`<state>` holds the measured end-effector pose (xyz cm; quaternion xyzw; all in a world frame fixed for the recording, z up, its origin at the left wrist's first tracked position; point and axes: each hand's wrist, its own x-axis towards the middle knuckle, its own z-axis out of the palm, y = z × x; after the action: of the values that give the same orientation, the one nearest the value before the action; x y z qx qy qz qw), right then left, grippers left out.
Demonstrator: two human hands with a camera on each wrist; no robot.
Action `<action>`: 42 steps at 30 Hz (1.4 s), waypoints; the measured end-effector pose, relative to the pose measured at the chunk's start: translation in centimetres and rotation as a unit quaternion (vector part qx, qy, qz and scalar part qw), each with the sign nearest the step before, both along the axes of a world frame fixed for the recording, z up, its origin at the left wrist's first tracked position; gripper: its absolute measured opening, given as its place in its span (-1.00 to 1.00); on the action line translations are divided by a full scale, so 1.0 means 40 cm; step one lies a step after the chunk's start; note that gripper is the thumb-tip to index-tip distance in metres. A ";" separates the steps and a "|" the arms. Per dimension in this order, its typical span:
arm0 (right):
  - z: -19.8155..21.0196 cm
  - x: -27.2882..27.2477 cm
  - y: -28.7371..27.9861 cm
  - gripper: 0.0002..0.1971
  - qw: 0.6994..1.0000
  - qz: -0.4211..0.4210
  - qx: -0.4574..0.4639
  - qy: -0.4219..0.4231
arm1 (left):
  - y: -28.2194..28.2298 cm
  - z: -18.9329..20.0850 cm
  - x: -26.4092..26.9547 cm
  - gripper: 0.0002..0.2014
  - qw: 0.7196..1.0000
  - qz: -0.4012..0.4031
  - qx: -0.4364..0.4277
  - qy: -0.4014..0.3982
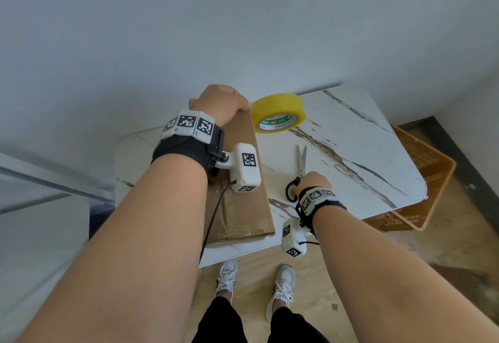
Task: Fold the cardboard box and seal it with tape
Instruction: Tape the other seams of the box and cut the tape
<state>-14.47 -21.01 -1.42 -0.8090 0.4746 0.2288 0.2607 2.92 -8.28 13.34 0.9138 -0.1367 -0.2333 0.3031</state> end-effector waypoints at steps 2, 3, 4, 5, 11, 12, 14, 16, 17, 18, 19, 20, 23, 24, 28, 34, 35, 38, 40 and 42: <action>0.007 -0.001 0.001 -0.69 1.000 -0.016 0.010 0.001 | 0.003 0.004 -0.003 -0.80 1.000 0.002 -0.007 0.001; 0.014 -0.001 -0.002 -0.68 0.999 -0.026 0.020 -0.002 | 0.004 0.005 -0.005 -0.83 1.000 0.002 -0.012 0.000; 0.026 0.002 -0.005 -0.69 0.999 -0.039 0.035 -0.007 | 0.005 0.006 -0.007 -0.88 1.000 -0.001 -0.015 -0.001; 0.042 0.006 -0.009 -0.72 0.997 -0.056 0.055 -0.015 | 0.008 0.008 -0.010 -0.92 1.000 -0.004 -0.016 -0.003; 0.145 0.061 -0.036 -0.74 0.970 -0.151 0.149 -0.123 | 0.016 0.018 -0.016 -0.92 0.999 -0.013 -0.030 -0.016; 0.163 0.069 -0.043 -0.74 0.961 -0.172 0.154 -0.154 | 0.018 0.020 -0.016 -0.93 0.999 -0.012 -0.027 -0.021; 0.205 0.082 -0.056 -0.76 0.947 -0.198 0.157 -0.198 | 0.020 0.023 -0.017 -0.92 0.999 -0.014 -0.011 -0.038; 0.244 0.092 -0.063 -0.77 0.933 -0.212 0.171 -0.235 | 0.017 0.028 -0.022 -0.88 0.998 -0.021 0.015 -0.062; 0.259 0.095 -0.064 -0.75 0.926 -0.214 0.183 -0.252 | 0.015 0.031 -0.027 -0.87 0.996 -0.024 0.031 -0.077; 0.276 0.097 -0.060 -0.73 0.919 -0.210 0.197 -0.268 | 0.013 0.036 -0.032 -0.87 0.994 -0.026 0.049 -0.093; 0.290 0.096 -0.054 -0.70 0.914 -0.202 0.209 -0.284 | 0.012 0.041 -0.036 -0.86 0.992 -0.027 0.063 -0.109; 0.304 0.093 -0.045 -0.67 0.909 -0.191 0.220 -0.299 | 0.012 0.045 -0.040 -0.85 0.990 -0.028 0.071 -0.117; 0.348 0.074 -0.014 -0.53 0.891 -0.156 0.279 -0.322 | 0.017 0.044 -0.043 -0.83 0.993 -0.039 0.056 -0.099; 0.361 0.066 -0.006 -0.51 0.884 -0.146 0.308 -0.319 | 0.021 0.040 -0.043 -0.84 0.995 -0.043 0.046 -0.083; 0.391 0.035 0.012 -0.55 0.855 -0.127 0.403 -0.302 | 0.033 0.024 -0.046 -0.79 0.998 -0.029 0.005 -0.050; 0.414 -0.015 0.011 -0.48 0.863 -0.077 0.442 -0.231 | 0.027 0.023 -0.054 -0.78 0.997 -0.012 0.016 -0.075; 0.414 -0.021 0.009 -0.48 0.860 -0.074 0.454 -0.222 | 0.026 0.023 -0.055 -0.78 0.997 -0.007 0.019 -0.080; 0.418 -0.033 0.009 -0.46 0.859 -0.058 0.469 -0.198 | 0.024 0.027 -0.059 -0.78 0.996 -0.008 0.028 -0.088; 0.412 -0.032 0.012 -0.45 0.864 -0.047 0.462 -0.192 | 0.023 0.028 -0.058 -0.78 0.996 -0.009 0.033 -0.087; 0.404 -0.021 0.019 -0.42 0.867 -0.044 0.455 -0.198 | 0.023 0.032 -0.058 -0.77 0.996 -0.009 0.036 -0.084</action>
<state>-15.30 -20.25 14.74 -0.6068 0.2915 0.2428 0.6985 0.61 -7.35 14.60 0.9392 -0.1613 -0.1630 0.2555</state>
